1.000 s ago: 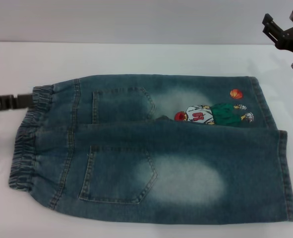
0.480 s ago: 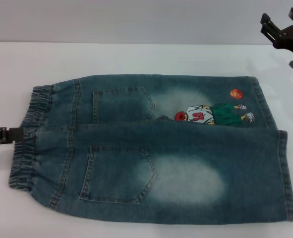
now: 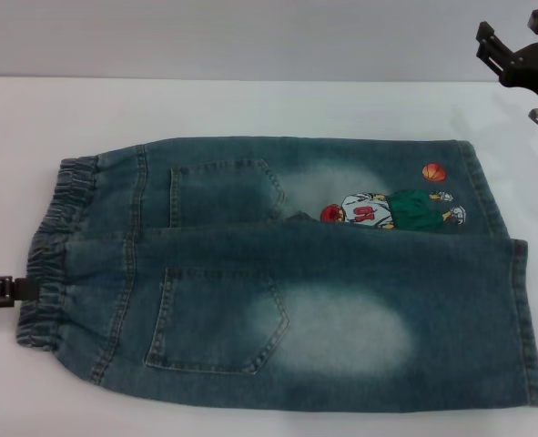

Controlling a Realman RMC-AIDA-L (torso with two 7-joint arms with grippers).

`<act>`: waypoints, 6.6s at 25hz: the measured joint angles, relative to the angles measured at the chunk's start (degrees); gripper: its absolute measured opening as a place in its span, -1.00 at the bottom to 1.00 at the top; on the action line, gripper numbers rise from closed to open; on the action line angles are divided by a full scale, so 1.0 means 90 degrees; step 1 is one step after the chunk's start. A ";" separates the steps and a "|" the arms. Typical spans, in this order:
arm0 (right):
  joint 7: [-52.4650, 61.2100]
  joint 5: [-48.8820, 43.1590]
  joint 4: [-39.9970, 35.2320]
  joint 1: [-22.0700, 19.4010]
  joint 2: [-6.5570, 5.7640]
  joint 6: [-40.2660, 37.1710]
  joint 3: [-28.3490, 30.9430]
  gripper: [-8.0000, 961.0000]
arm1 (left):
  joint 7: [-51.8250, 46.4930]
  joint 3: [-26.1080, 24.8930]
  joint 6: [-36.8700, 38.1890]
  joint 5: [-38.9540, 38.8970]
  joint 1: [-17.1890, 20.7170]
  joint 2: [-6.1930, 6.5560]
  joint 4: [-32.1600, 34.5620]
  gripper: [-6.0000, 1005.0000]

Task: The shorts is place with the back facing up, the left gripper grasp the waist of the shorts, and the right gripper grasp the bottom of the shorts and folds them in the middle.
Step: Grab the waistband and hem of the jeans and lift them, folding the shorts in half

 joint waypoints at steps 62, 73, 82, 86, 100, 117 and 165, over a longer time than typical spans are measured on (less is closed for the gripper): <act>-0.0087 0.0040 0.0066 -0.0017 0.0017 -0.0004 0.0008 0.53 | 0.0002 -0.0005 -0.0654 0.1214 -0.0596 -0.0198 -0.0446 0.27; -0.0087 0.0040 0.0048 -0.0019 0.0016 -0.0003 0.0019 0.53 | 0.0231 -0.0039 -0.0386 0.1219 -0.0534 -0.0218 -0.0262 0.25; -0.0086 0.0041 0.0036 -0.0022 0.0009 -0.0004 0.0018 0.53 | 0.0217 -0.0027 -0.0390 0.1257 -0.0562 -0.0249 -0.0243 -0.14; -0.0066 0.0045 0.0011 -0.0026 0.0005 -0.0033 0.0022 0.53 | 0.0173 -0.0073 -0.0464 0.1250 -0.0592 -0.0247 -0.0239 -0.53; 0.5328 -0.3598 -0.1538 0.0025 -0.0471 -0.0959 0.0069 0.53 | 0.0197 -0.0226 -0.0516 0.1220 -0.0604 -0.0286 -0.0239 -0.91; 0.7314 -0.9078 -0.1871 0.1111 -0.1075 -0.4550 0.1503 0.53 | 0.0230 -0.0548 -0.0726 0.1179 -0.0604 -0.0381 -0.0240 -0.90; 0.7361 -1.2406 -0.2259 0.0662 -0.1166 -0.6842 0.2099 0.52 | 0.0312 -0.0830 -0.1215 0.0676 -0.0678 -0.0590 -0.0308 -0.90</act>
